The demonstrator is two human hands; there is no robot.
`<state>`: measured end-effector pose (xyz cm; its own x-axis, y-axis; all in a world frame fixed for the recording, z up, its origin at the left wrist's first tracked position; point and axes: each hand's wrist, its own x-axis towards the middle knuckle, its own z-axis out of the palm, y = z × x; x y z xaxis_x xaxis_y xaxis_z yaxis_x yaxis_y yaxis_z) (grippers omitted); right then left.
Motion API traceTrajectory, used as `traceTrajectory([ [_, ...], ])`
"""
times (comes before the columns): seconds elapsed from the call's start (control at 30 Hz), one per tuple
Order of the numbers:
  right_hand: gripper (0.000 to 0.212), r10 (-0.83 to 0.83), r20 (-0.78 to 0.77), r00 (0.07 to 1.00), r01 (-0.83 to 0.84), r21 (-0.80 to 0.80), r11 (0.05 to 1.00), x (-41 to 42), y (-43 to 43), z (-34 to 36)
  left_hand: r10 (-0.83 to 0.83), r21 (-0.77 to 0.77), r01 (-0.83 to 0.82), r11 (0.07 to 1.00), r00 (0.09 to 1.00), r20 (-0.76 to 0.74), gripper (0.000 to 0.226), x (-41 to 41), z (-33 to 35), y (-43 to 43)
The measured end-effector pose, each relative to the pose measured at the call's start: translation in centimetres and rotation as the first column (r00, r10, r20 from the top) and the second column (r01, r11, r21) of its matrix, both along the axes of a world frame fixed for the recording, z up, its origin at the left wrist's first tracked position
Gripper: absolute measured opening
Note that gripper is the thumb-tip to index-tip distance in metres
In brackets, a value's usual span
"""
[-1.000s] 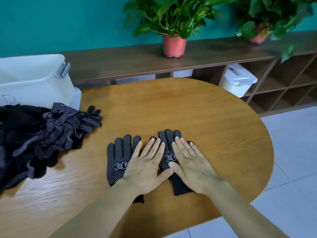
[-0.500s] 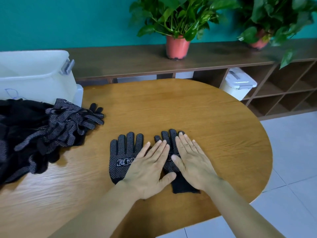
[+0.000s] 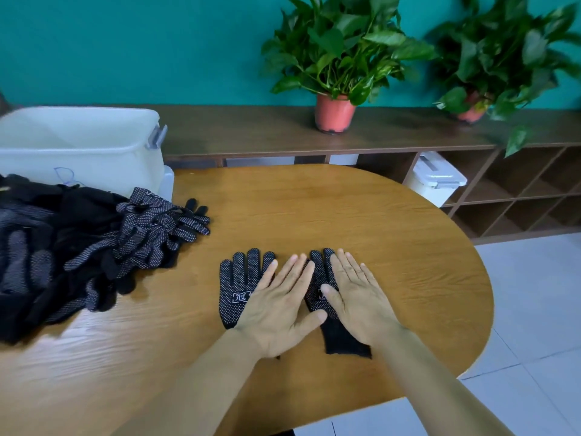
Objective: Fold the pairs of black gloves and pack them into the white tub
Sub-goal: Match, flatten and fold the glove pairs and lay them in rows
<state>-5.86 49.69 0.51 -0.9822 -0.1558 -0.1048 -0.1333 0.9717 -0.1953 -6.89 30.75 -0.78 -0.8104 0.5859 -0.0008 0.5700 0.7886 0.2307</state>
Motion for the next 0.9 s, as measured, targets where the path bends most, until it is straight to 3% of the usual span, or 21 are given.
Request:
traceTrajectory([
  [0.1,0.064,0.037,-0.085,0.996,-0.044,-0.081,0.996,-0.5,-3.1,2.8,0.079,0.069,-0.075,0.995,0.995,-0.061,0.090,0.1,1.4,-2.9],
  [0.33,0.059,0.146,-0.262,0.954,-0.173,-0.085,0.981,-2.4,-12.6,5.8,0.248,0.112,-0.231,0.967,0.952,-0.178,0.094,2.3,3.2,-14.8],
  [0.6,0.054,0.185,-0.294,0.938,-0.231,-0.132,0.964,-6.4,-20.8,5.8,0.362,0.158,-0.330,0.931,0.895,-0.261,0.089,1.0,4.1,-27.3],
  [0.9,0.044,0.087,-0.227,0.970,-0.121,-0.142,0.982,-15.6,-26.4,6.1,0.347,0.136,-0.320,0.938,0.847,-0.403,0.070,-7.8,5.1,-30.9],
])
